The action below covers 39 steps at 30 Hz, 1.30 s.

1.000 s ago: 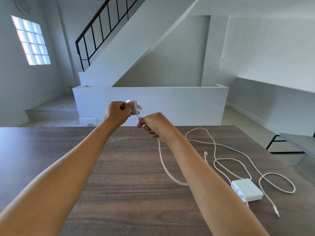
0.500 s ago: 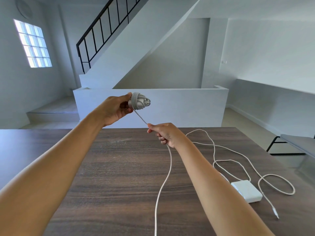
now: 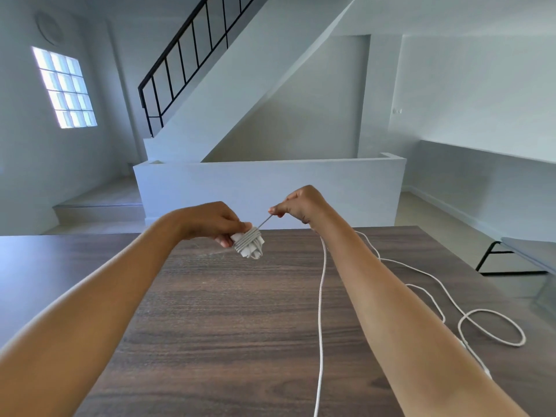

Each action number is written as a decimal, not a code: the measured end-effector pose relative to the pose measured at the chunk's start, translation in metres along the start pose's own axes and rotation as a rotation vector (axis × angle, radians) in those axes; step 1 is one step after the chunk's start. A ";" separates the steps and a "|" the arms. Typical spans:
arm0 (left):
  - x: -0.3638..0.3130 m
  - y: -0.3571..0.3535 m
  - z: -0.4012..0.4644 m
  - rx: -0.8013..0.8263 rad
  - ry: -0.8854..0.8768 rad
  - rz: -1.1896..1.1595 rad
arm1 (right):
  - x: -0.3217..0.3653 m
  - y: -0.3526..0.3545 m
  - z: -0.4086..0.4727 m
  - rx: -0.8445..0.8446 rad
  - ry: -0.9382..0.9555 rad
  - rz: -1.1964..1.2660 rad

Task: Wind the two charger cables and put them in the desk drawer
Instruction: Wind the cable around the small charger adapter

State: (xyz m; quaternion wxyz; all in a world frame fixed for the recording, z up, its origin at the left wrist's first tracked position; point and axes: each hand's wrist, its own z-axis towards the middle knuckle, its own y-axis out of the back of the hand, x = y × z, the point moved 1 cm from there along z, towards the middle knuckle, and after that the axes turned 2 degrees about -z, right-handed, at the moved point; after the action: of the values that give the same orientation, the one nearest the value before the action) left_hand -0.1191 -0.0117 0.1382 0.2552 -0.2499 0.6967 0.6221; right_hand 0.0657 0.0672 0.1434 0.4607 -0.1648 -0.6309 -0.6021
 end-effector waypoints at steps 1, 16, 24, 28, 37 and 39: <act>0.002 -0.001 0.003 -0.041 0.001 0.076 | 0.002 -0.001 0.000 -0.011 0.022 -0.011; 0.015 -0.002 0.023 -0.846 0.045 0.215 | 0.013 -0.035 -0.021 0.079 -0.080 0.231; -0.004 0.006 0.027 -0.704 -0.007 -0.922 | -0.003 -0.059 -0.020 0.325 -0.173 0.427; -0.006 0.014 0.020 -0.537 -0.063 -1.151 | -0.021 -0.059 -0.014 0.344 -0.183 0.438; 0.002 0.029 0.002 -0.199 -0.137 -0.833 | -0.044 -0.042 0.001 0.125 -0.269 0.350; 0.004 0.029 -0.003 -0.110 -0.109 -0.647 | -0.039 -0.032 0.005 0.022 -0.243 0.302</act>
State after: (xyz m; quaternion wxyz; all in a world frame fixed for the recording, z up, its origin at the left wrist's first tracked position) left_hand -0.1419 -0.0116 0.1574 0.4627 -0.4378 0.5319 0.5580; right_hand 0.0597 0.0782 0.0939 0.4680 -0.3239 -0.6565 -0.4951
